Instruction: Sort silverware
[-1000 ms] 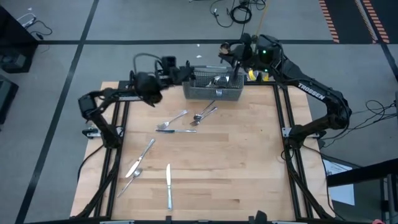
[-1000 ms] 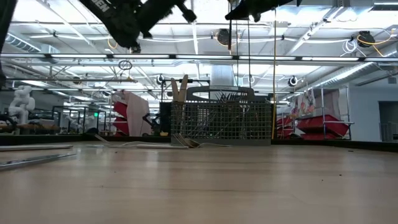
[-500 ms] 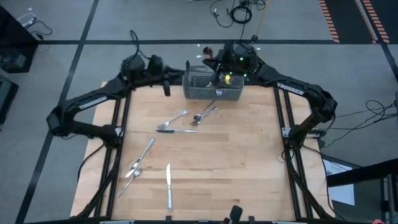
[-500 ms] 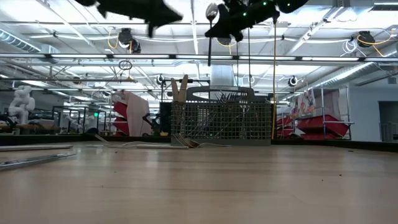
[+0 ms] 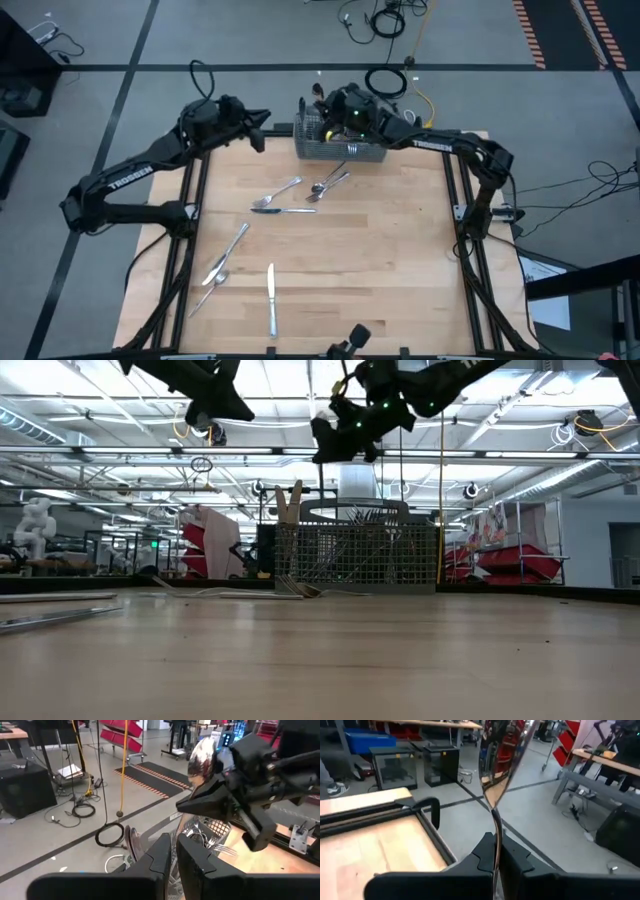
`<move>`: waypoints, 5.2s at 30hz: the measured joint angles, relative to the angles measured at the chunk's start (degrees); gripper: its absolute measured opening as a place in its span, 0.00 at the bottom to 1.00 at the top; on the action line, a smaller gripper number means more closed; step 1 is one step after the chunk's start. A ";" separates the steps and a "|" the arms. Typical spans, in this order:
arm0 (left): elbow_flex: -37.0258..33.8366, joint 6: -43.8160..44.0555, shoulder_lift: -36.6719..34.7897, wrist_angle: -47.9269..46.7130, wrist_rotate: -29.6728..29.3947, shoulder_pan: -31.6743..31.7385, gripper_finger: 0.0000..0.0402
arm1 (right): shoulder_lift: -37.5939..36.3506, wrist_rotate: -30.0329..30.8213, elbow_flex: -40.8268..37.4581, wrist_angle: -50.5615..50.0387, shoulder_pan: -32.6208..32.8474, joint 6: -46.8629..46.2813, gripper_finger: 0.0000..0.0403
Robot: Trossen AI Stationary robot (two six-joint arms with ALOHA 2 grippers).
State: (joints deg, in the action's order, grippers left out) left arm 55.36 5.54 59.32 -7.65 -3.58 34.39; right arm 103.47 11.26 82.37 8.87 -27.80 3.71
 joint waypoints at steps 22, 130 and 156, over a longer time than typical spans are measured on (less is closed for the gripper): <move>-10.72 1.53 -5.57 7.22 0.31 -0.02 0.09 | 1.94 14.85 -20.09 26.38 6.96 -5.68 0.00; -10.63 3.06 -18.20 -10.89 6.63 -0.28 0.09 | 17.60 -1.22 -4.04 -21.20 12.52 8.65 0.06; -10.63 3.13 -18.20 -10.85 6.51 -0.31 0.09 | 0.21 -2.16 5.59 -19.13 15.49 -0.86 0.00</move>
State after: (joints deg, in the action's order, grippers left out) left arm 44.73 8.67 41.12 -18.50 2.93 34.09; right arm 103.68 9.10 87.96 -10.26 -12.32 2.85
